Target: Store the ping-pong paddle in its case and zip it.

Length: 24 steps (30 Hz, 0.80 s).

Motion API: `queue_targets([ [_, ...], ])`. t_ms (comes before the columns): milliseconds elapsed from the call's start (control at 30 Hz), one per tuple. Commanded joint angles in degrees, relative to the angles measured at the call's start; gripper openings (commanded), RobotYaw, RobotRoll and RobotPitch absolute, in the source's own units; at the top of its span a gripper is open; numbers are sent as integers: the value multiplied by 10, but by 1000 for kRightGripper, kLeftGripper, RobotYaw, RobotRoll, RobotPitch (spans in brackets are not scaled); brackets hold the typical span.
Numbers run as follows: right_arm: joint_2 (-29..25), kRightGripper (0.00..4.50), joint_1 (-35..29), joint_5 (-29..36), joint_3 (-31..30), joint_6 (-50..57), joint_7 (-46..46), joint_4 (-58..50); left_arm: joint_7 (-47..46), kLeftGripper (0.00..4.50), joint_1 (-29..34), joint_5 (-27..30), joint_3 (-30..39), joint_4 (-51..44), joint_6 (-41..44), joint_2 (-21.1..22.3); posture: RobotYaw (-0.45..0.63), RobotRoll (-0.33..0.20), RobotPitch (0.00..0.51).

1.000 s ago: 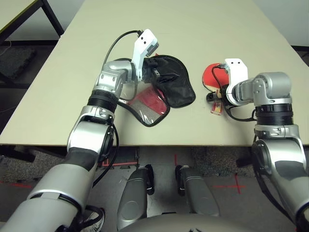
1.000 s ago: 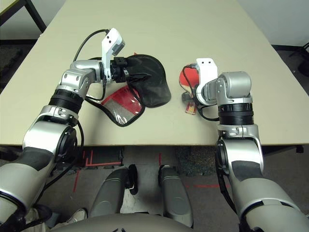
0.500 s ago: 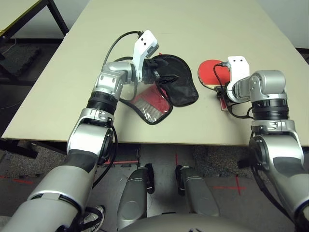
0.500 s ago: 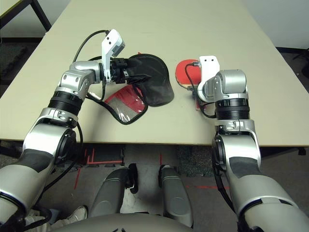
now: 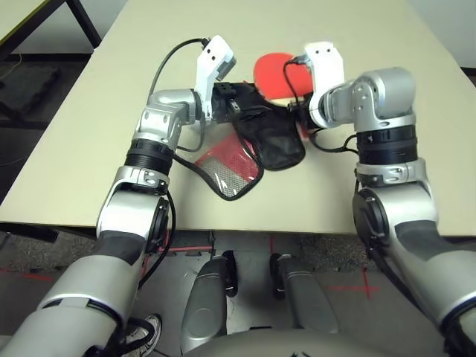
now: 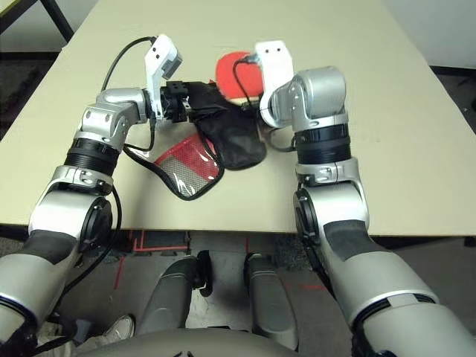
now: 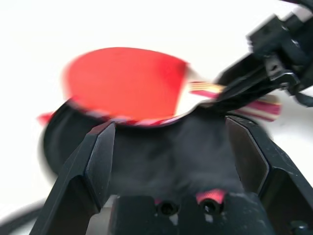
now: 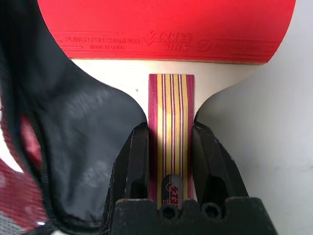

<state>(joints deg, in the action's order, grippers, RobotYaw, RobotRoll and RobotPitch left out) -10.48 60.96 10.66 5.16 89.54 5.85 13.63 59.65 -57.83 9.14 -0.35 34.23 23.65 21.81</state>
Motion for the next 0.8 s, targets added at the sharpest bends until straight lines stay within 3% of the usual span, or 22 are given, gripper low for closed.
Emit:
queue_targets([
  [33,9,1066,-16,3,0,14,2,-37,-6,4500,26,15,3,-48,31,14,-7,0,268],
  [333,41,1066,-29,-5,-10,30,-11,-56,-25,4500,72,29,-1,-114,72,32,-9,0,333],
  [533,69,1066,-2,-16,-5,30,-24,-41,-37,4500,79,37,-5,-128,76,20,-11,0,331],
  [800,57,1066,3,-14,-13,30,-16,-43,-45,4500,82,39,-6,-125,71,17,-23,0,323],
])
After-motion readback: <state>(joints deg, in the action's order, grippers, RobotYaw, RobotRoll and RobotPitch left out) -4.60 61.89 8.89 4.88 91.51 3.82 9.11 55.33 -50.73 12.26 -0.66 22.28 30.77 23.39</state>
